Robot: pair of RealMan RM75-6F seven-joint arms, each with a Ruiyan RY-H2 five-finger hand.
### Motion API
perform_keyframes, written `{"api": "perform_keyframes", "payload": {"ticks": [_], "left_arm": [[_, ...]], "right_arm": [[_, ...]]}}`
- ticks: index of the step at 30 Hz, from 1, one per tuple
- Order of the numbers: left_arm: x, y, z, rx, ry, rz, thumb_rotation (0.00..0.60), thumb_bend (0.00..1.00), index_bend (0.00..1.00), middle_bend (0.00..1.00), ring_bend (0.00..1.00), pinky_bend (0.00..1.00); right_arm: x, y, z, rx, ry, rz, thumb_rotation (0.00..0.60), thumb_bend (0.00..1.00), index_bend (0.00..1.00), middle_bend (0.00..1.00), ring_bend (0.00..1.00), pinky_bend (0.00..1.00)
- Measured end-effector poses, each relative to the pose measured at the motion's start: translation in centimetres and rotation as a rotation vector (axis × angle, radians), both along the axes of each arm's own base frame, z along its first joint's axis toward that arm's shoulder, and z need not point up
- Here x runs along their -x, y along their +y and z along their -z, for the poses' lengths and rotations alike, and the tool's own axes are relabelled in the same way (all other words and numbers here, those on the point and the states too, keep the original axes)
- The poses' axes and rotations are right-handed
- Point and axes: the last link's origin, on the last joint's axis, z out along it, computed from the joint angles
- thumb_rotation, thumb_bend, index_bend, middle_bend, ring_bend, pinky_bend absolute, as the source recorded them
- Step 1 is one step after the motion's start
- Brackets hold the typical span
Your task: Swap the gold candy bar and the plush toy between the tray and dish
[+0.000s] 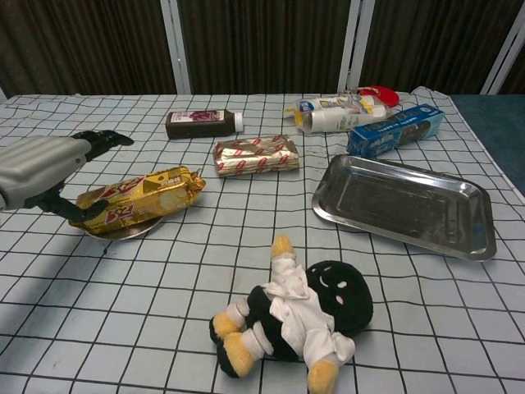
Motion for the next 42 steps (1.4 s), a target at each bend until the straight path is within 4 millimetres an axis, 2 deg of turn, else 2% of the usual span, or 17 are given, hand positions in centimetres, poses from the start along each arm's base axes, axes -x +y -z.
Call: {"api": "perform_keyframes", "payload": {"ticks": [4, 8, 11, 17, 20, 26, 30, 36, 42], "left_arm": [[1.7, -1.6, -3.2, -0.036, 0.032, 0.006, 0.6, 0.42, 0.0, 0.0, 0.0, 0.15], [4.0, -4.1, -6.8, -0.054, 0.073, 0.005, 0.6, 0.42, 0.0, 0.0, 0.0, 0.15], [5.6, -5.9, -8.6, -0.063, 0.075, -0.013, 0.6, 0.42, 0.0, 0.0, 0.0, 0.14], [9.9, -8.9, -11.2, -0.129, 0.031, -0.101, 0.6, 0.43, 0.02, 0.0, 0.0, 0.13], [11.6, -9.9, -12.3, -0.175, 0.058, -0.134, 0.6, 0.43, 0.04, 0.0, 0.0, 0.12], [12.3, -9.9, -12.9, -0.19, 0.086, -0.18, 0.6, 0.43, 0.06, 0.0, 0.0, 0.11], [12.3, -9.9, -13.2, -0.193, 0.08, -0.196, 0.6, 0.43, 0.06, 0.0, 0.0, 0.11], [12.4, -9.7, -13.1, -0.188, 0.079, -0.202, 0.6, 0.43, 0.08, 0.0, 0.0, 0.11], [12.9, -9.5, -13.2, -0.188, 0.085, -0.237, 0.6, 0.43, 0.08, 0.0, 0.0, 0.11]], "right_arm": [[0.1, -0.3, 0.4, -0.03, 0.021, -0.007, 0.6, 0.06, 0.0, 0.0, 0.0, 0.06], [0.2, -0.7, 0.8, -0.05, 0.055, -0.017, 0.6, 0.06, 0.0, 0.0, 0.0, 0.06], [0.0, -1.0, 1.2, -0.07, 0.06, -0.023, 0.6, 0.06, 0.0, 0.0, 0.0, 0.06], [-2.1, -3.5, 4.1, -0.237, 0.057, -0.068, 0.6, 0.06, 0.0, 0.0, 0.0, 0.06], [-3.6, -5.2, 5.9, -0.349, 0.06, -0.092, 0.6, 0.06, 0.0, 0.0, 0.0, 0.06], [-8.0, -8.9, 10.6, -0.579, 0.085, -0.165, 0.6, 0.06, 0.0, 0.0, 0.0, 0.06], [-12.4, -10.9, 14.0, -0.693, 0.107, -0.258, 0.6, 0.06, 0.0, 0.0, 0.0, 0.06], [-16.8, -11.8, 16.2, -0.738, 0.111, -0.331, 0.6, 0.06, 0.0, 0.0, 0.0, 0.06], [-19.3, -11.2, 17.9, -0.815, 0.1, -0.358, 0.6, 0.06, 0.0, 0.0, 0.0, 0.06]]}}
